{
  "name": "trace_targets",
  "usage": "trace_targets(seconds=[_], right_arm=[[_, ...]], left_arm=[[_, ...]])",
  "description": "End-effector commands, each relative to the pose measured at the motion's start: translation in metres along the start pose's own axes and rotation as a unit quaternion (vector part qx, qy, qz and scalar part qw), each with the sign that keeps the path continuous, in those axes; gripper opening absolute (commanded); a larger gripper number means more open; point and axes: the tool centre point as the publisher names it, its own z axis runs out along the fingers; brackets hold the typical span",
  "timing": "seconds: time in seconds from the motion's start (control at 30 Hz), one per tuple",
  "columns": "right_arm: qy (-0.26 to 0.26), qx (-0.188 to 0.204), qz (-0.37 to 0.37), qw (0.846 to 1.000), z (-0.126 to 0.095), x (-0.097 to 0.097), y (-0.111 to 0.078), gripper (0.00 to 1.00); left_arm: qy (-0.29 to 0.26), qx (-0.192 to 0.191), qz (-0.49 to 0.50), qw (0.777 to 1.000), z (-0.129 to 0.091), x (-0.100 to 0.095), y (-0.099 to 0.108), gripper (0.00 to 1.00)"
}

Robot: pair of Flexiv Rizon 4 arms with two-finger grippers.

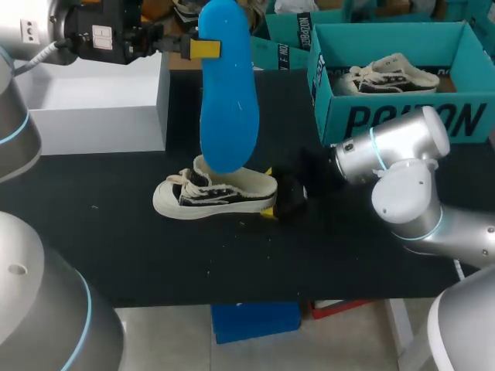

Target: Take the shoe out of the shoebox, open the shoe tongue, remove and reinsert the insole, then place the shoe into the shoebox

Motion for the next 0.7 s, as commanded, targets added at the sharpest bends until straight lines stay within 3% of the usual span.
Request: trace_targets(seconds=[0.03, 0.47, 0.7], right_arm=[[-0.003, -0.013, 0.000, 1.000, 0.004, 0.001, -0.005, 1.00], [-0.003, -0.008, 0.002, 1.000, 0.002, 0.002, -0.004, 1.00], [0.019, 0.069, -0.016, 0.997, -0.013, -0.006, 0.017, 1.00]], left_arm=[[-0.001, 0.001, 0.000, 1.000, 0.001, 0.000, 0.001, 0.00], [-0.001, 0.001, 0.000, 1.000, 0.001, 0.000, 0.001, 0.00], [-0.001, 0.001, 0.000, 1.000, 0.001, 0.000, 0.001, 0.00]])
